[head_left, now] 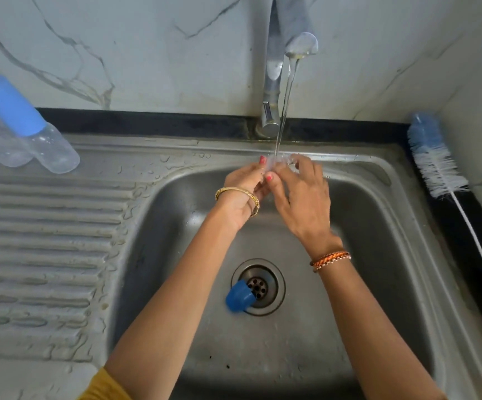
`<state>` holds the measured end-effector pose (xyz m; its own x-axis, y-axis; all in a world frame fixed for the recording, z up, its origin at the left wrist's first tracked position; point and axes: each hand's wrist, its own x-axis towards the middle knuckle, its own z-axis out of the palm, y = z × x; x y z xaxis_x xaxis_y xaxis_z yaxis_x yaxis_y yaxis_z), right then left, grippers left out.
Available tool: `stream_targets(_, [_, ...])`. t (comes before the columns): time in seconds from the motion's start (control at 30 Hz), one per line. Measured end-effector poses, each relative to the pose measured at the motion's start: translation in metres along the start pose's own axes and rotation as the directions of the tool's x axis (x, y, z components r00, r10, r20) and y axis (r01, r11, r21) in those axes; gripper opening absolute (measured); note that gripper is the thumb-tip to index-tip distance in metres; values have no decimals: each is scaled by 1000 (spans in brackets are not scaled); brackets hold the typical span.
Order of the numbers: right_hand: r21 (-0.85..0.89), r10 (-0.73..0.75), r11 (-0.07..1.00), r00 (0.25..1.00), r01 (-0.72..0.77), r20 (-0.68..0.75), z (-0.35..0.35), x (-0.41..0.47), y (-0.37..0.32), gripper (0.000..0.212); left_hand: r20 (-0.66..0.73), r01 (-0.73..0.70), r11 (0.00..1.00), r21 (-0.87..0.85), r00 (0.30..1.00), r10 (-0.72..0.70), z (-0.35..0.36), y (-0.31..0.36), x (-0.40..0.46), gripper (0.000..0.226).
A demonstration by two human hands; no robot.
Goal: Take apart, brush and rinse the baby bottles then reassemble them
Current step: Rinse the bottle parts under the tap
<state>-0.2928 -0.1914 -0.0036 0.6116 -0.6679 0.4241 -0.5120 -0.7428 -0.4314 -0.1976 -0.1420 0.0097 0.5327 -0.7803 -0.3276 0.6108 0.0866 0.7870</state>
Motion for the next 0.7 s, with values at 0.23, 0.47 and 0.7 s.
stream_targets(0.23, [740, 356, 483, 877, -468, 322, 6, -2, -5, 29, 105, -108, 994, 9, 989, 106, -8, -4, -6, 22])
stream_targets(0.47, [755, 241, 574, 946, -319, 217, -7, 5, -18, 25, 80, -92, 993, 67, 993, 87, -5, 7, -5, 25])
stream_targets(0.7, [735, 139, 608, 951, -301, 275, -3, 2, -13, 24, 82, -139, 975, 175, 989, 126, -2, 10, 1, 25])
